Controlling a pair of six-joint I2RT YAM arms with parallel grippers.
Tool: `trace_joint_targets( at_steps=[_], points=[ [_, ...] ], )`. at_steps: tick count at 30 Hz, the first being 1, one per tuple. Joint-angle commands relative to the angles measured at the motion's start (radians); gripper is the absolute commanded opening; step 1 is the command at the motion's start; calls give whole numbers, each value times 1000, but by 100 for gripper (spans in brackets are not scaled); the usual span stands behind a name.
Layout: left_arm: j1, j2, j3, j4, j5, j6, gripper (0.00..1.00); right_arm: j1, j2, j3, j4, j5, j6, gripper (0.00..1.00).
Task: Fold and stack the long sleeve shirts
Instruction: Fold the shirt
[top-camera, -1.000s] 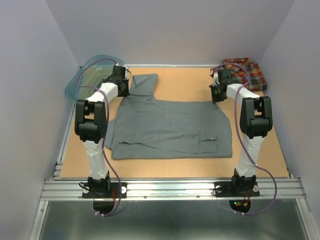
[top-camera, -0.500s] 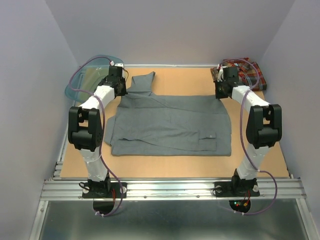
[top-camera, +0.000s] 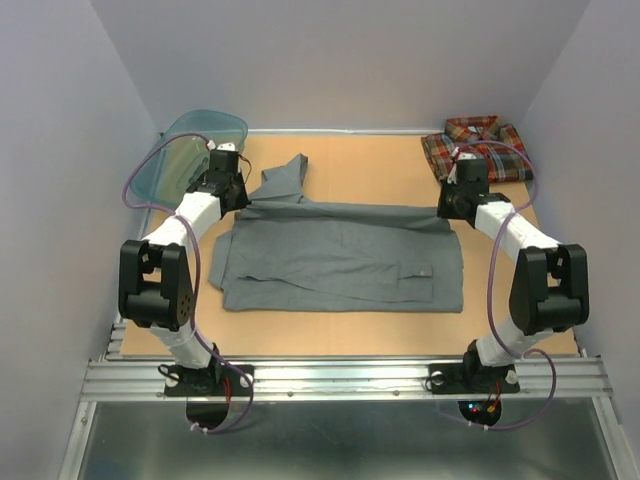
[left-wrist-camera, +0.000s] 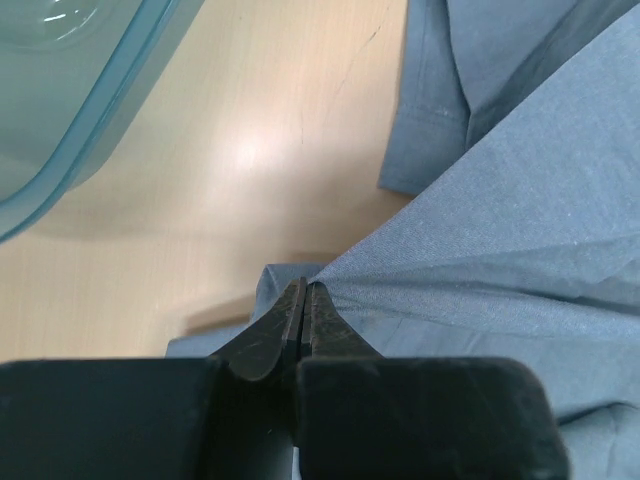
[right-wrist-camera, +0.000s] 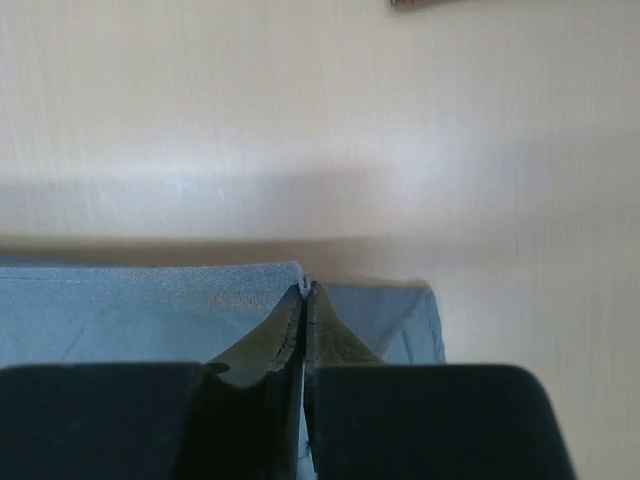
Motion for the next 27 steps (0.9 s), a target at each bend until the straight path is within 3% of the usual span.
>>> trace_joint_targets(
  at_steps=[1,13,15,19,24,27],
  points=[
    [6,-108,-46,16,-58,-31,0,-8,-108,-89,62,54,96,1],
    [4,-209,-265,24,-23,-100,0,-8,-253,-359,65,-102,261,7],
    [4,-222,-291,30,-25,-117,4,-8,-262,-384,65,-127,298,12],
    [4,-251,-342,21,-29,-137,17,-8,-289,-419,59,-206,347,23],
    [4,-343,-370,-1,-29,-147,55,-8,-365,-375,34,-231,347,45],
    [4,-400,-376,7,-12,-158,73,-9,-369,-298,25,-254,321,47]
  ],
)
